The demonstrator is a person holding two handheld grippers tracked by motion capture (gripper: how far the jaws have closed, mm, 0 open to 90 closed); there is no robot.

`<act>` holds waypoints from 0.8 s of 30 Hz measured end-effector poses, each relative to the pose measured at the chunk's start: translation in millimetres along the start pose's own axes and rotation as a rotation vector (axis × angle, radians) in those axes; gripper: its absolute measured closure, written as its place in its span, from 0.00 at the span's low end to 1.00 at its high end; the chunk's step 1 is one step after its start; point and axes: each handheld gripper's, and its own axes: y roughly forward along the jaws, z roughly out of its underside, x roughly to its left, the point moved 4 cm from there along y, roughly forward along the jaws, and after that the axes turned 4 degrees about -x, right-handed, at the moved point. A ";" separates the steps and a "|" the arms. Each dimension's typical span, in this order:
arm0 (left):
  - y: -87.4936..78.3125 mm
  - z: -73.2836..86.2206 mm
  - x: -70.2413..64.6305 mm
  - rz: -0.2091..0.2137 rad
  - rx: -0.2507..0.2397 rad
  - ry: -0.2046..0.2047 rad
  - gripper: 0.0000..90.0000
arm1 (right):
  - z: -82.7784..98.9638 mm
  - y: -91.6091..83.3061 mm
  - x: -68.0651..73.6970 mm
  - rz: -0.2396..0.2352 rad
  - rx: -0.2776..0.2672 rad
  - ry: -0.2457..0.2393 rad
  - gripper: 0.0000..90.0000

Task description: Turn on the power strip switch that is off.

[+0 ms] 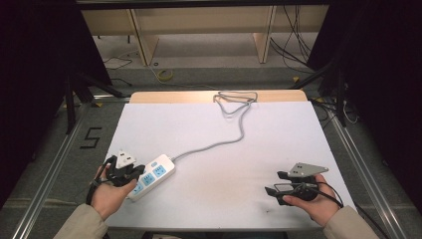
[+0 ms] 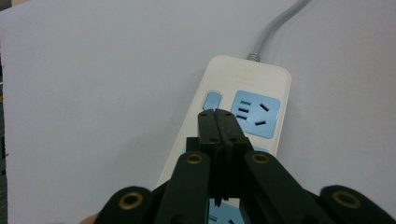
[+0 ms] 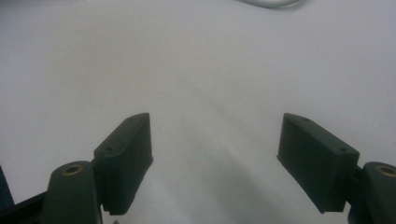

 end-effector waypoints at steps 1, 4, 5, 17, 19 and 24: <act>0.7 -0.4 0.2 0.002 0.004 0.002 1.00 | 0.0 0.2 0.0 -0.001 0.000 -0.001 0.29; 2.7 -1.5 0.6 0.004 0.014 0.000 1.00 | 0.1 0.2 -0.2 0.000 0.001 -0.002 0.29; 3.6 -1.8 0.6 0.001 0.014 -0.004 1.00 | 0.1 0.2 -0.2 0.000 0.001 -0.002 0.29; 13.0 -2.1 7.4 -0.014 0.061 0.014 1.00 | 0.3 0.2 0.1 0.001 0.001 0.000 0.29; 14.6 -2.3 7.6 -0.013 0.062 0.007 1.00 | 0.4 0.2 -0.1 0.002 0.002 -0.002 0.29; 17.0 -1.9 10.3 -0.015 0.080 0.013 1.00 | 0.5 0.3 -0.3 0.002 0.002 -0.002 0.29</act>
